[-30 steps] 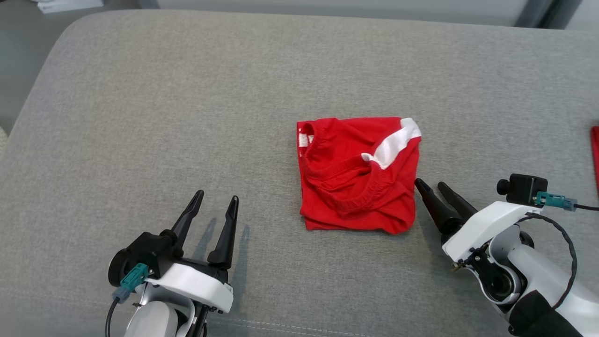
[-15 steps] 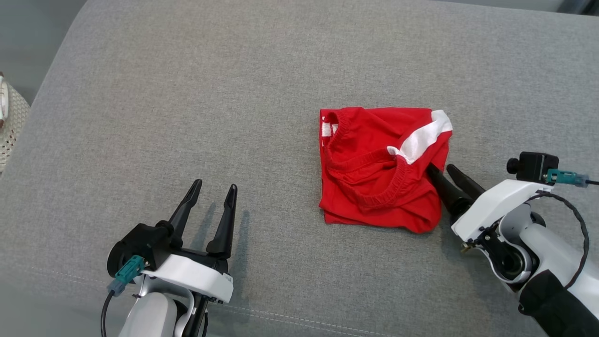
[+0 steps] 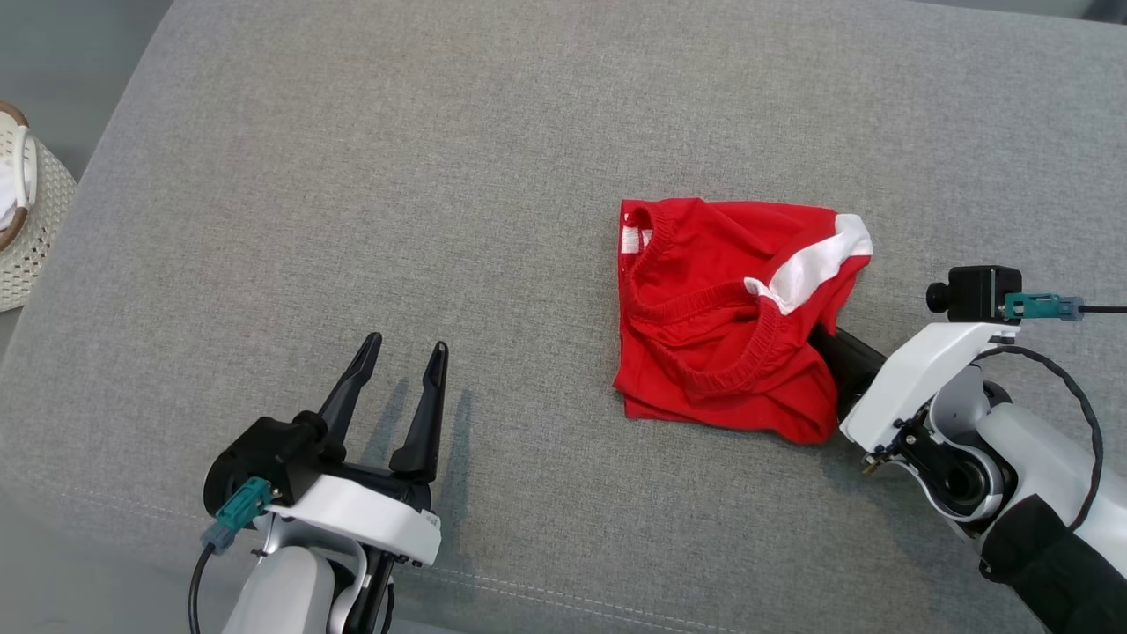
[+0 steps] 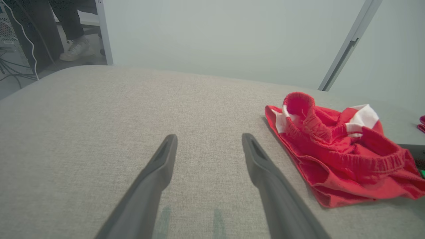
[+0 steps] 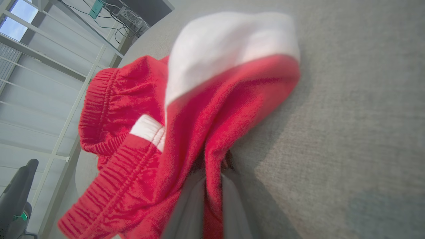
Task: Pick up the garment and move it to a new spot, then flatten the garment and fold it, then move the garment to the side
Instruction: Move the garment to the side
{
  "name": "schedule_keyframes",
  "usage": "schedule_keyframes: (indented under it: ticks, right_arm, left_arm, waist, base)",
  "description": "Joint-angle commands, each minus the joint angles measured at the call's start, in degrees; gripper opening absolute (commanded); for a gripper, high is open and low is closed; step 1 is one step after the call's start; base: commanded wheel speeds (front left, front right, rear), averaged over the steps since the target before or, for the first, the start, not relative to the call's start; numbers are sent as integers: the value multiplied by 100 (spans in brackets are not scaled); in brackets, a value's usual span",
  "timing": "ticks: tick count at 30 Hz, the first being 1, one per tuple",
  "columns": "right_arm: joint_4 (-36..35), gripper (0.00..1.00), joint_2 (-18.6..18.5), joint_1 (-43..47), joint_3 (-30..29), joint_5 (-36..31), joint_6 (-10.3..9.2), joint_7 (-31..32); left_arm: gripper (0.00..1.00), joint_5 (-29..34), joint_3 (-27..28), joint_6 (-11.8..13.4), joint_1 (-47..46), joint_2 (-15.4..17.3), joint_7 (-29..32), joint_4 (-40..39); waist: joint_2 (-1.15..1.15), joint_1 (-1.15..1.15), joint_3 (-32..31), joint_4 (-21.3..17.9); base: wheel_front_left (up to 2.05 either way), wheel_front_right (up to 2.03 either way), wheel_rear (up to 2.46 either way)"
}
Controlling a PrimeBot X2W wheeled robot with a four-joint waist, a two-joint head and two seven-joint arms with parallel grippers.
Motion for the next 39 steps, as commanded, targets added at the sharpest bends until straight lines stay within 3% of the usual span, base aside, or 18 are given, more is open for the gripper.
schedule_keyframes:
  ticks: [1,11,14,21,30,39]
  right_arm:
    - [-93,0,88,318,123,118,47,-13]
    - [-451,0,-523,227,-162,297,47,-96]
    - [-421,0,-554,286,-174,318,47,-94]
    - [-365,0,-332,491,-130,362,47,-224]
    - [-265,0,4,879,90,299,47,-547]
    - [-131,0,163,1000,253,190,47,-877]
  left_arm:
    - [100,-45,180,-41,-210,61,-34,-170]
    - [100,-28,204,-41,-103,56,-34,-215]
    - [100,-13,174,-41,-104,56,-34,-232]
    - [100,37,62,-41,-145,67,-34,-251]
    - [100,76,-41,-41,-261,267,-34,-234]
    - [100,91,-66,-41,-194,375,-34,-189]
  waist:
    - [0,0,-13,-17]
    - [0,0,-280,-360]
    - [0,0,-360,-519]
    - [0,0,-449,-993]
    - [0,0,-549,-2156]
    - [0,0,-634,-3021]
  base:
    - [0,0,0]
    - [0,0,0]
    - [0,0,0]
    - [0,0,0]
    - [0,0,0]
    - [0,0,0]
